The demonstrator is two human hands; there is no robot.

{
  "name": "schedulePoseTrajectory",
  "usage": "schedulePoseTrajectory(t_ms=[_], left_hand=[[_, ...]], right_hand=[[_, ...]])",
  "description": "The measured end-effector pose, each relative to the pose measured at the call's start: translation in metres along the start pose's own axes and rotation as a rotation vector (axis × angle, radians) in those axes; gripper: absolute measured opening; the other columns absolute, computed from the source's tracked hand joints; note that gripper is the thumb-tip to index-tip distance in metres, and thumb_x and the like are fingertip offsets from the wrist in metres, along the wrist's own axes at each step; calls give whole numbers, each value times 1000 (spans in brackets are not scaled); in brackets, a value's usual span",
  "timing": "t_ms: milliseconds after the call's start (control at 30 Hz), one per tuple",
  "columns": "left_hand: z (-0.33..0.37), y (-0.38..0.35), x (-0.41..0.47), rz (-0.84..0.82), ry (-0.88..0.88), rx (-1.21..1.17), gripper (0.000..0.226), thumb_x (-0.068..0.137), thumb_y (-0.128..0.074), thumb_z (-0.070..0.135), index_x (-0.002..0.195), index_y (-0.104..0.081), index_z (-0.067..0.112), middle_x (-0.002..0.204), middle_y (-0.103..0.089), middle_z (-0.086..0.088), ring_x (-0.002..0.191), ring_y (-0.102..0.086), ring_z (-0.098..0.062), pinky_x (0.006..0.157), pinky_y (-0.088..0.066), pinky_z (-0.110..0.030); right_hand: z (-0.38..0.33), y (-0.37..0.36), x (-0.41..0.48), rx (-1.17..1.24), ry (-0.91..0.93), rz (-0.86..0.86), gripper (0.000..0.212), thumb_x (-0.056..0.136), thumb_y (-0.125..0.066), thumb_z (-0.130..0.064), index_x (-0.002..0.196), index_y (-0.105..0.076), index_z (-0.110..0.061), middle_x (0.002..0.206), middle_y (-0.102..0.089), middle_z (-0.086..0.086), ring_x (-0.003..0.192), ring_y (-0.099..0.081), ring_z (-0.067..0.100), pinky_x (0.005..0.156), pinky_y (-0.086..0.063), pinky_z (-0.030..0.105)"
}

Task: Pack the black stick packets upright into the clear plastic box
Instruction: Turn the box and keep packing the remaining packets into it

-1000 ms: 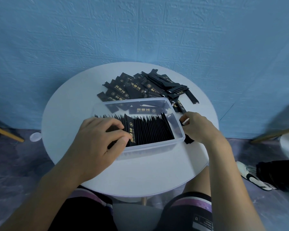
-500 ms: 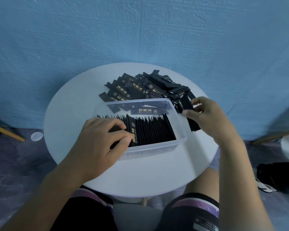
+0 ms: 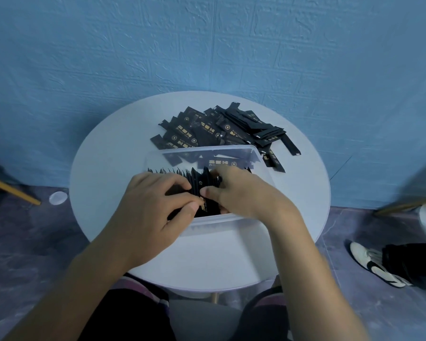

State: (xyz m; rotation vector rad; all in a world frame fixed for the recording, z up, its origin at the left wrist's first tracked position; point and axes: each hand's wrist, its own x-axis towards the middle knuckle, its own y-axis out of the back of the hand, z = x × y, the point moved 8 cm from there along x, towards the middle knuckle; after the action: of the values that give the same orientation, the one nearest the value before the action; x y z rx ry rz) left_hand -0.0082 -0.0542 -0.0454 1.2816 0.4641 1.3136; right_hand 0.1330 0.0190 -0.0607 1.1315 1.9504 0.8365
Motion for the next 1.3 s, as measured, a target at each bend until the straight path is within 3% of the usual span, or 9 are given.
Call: schedulePoseTrajectory(t_ms=[100,200,367,500,700,900,1000,1133,1300], left_hand=[[0,0,0,10,-10,-7,36,99,-42,42,107,-77,37,118,-64,13,108,-59,-12,101,-32,-36],[1,0,0,19,-17,-6,36,99,-42,41,107,-77,36,117,-67,16,111,-60,-12,101,-35,-39],[2,1,1,28,-26,-21,36,99,-44,41,107,-78,32,119,-70,16,112,-63,-7,103,-33,-33],[3,3,2,33,-33,-43,34,98,-46,41,109,-77,32,119,-70,16,110,-63,-3,103,-34,-32],[4,2,2,20,-48,-29,38,101,-42,41,111,-78,35,120,-71,15,110,-63,-5,100,-36,-34],[2,1,2,-24,-34,-23,39,101,-40,43,111,-77,38,121,-68,17,111,-62,-7,98,-35,-34],[2,-1,3,-44,-41,-1,39,102,-38,44,113,-75,40,123,-66,18,113,-61,-8,97,-35,-35],[2,0,2,-32,-44,-1,39,101,-38,43,112,-76,38,122,-67,17,113,-61,-8,97,-36,-36],[2,0,2,-26,-43,-4,38,101,-40,41,113,-76,38,122,-67,17,112,-61,-8,97,-40,-41]], right_hand=[[2,2,2,171,20,-54,19,102,-55,-28,110,-60,-11,75,-71,3,67,-72,20,78,-61,41],[4,-1,4,349,-25,-112,27,102,-57,-14,128,-53,-10,74,-67,9,59,-68,20,61,-59,28],[-1,-4,7,415,-23,-151,41,102,-57,-14,141,-45,-8,76,-66,11,68,-70,25,75,-63,39],[-3,-5,8,449,-36,-178,48,101,-59,-11,146,-41,-5,76,-67,12,65,-71,24,70,-64,33],[-7,-5,7,507,-46,-205,41,100,-54,-1,140,-43,0,74,-66,14,59,-67,20,63,-62,29],[-6,-5,6,509,-36,-200,55,98,-60,-1,147,-36,-3,79,-65,16,58,-66,19,60,-60,26],[-3,-3,5,515,-42,-201,45,96,-64,-2,137,-43,-3,78,-65,16,57,-65,19,60,-60,27],[-1,-2,5,442,-56,-194,15,97,-66,-11,102,-53,-6,74,-66,13,59,-67,20,59,-60,27],[0,-4,5,365,-65,-208,19,100,-62,-17,84,-61,-8,68,-67,6,58,-68,13,55,-56,20]])
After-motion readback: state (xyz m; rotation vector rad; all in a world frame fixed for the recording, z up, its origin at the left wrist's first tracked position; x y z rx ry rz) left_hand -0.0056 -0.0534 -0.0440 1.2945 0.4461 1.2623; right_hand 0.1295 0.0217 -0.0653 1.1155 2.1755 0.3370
